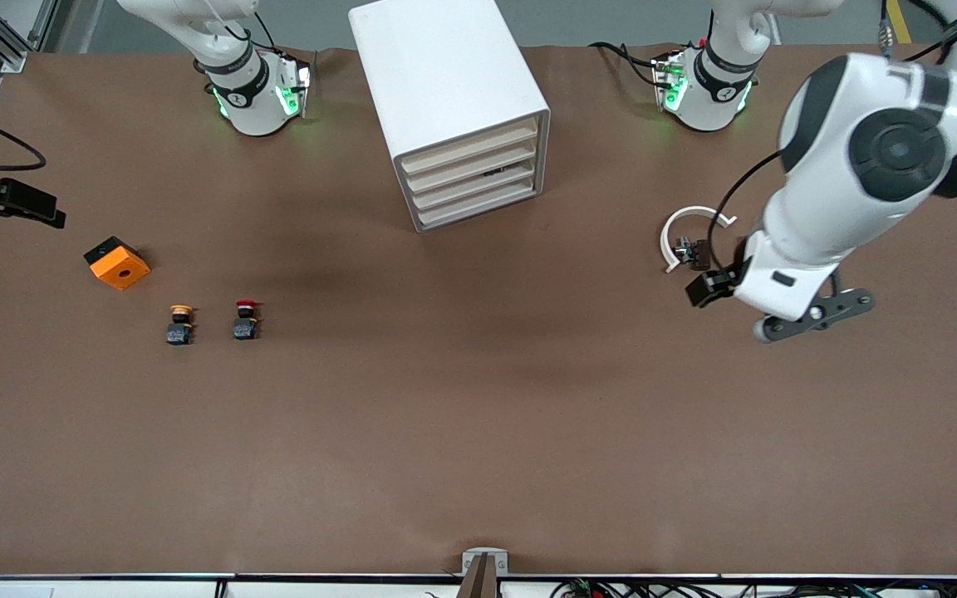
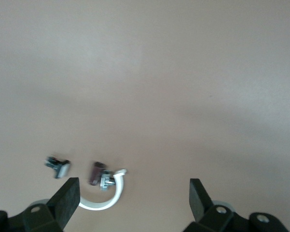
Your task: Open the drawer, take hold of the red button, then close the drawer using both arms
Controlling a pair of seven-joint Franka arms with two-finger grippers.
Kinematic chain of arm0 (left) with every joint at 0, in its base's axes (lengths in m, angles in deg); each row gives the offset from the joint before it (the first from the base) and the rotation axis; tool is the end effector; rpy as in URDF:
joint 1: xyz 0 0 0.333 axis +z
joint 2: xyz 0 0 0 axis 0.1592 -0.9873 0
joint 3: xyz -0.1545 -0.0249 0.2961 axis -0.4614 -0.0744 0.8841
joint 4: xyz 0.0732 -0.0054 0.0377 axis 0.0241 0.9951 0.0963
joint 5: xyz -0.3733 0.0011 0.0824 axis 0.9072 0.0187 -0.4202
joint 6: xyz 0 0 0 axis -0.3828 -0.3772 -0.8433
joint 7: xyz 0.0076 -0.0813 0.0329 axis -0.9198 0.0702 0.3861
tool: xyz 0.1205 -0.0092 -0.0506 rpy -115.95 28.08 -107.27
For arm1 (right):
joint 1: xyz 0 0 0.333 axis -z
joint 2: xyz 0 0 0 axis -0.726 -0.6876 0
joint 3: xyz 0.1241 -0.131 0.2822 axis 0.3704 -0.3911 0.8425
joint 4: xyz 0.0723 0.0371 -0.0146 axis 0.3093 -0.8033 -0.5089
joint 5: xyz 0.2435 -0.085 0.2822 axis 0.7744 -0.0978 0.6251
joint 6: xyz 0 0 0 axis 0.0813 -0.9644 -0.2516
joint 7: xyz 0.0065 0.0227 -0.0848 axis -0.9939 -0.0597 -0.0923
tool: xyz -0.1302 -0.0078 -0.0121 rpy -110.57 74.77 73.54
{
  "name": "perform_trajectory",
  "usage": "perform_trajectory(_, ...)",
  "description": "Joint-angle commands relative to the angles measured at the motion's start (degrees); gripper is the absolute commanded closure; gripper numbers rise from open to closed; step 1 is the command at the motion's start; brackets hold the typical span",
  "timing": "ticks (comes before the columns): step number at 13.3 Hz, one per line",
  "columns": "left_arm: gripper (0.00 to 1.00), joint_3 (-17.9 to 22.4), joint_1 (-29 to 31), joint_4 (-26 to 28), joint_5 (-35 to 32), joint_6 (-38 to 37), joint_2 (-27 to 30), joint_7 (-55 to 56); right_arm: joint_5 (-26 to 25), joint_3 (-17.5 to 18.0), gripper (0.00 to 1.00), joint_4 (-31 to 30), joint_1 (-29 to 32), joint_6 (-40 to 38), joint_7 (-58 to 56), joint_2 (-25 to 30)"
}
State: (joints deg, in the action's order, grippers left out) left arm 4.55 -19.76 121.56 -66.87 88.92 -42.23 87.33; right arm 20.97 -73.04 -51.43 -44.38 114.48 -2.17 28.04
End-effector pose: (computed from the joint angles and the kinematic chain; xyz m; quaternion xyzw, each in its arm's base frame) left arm 0.5985 -0.1741 0.5296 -0.9912 -0.1257 0.0188 0.0358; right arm 0.5460 -0.0429 0.6168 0.9973 -0.0228 -0.0689 0.0058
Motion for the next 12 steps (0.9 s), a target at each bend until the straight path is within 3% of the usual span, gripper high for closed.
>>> perform_trajectory(1,0.0,-0.57,2.6,1.37,-0.82,-2.92,4.07,-7.5,-0.41,0.69,0.0,1.81,0.98,-0.88,-0.18,-0.54)
perform_trajectory(5,0.0,-0.92,6.46,5.84,0.06,-3.64,11.36,-17.51,-0.15,1.12,0.0,1.99,0.28,-2.71,4.12,-0.37)
perform_trajectory(9,0.0,-1.97,11.64,10.86,4.36,-3.63,17.87,-20.79,0.29,1.48,0.0,2.08,0.2,-6.94,4.48,1.21)
perform_trajectory(12,0.0,-2.15,11.75,14.38,4.46,-4.08,21.75,-21.67,0.38,1.3,0.0,2.08,0.37,-7.21,4.39,1.21)
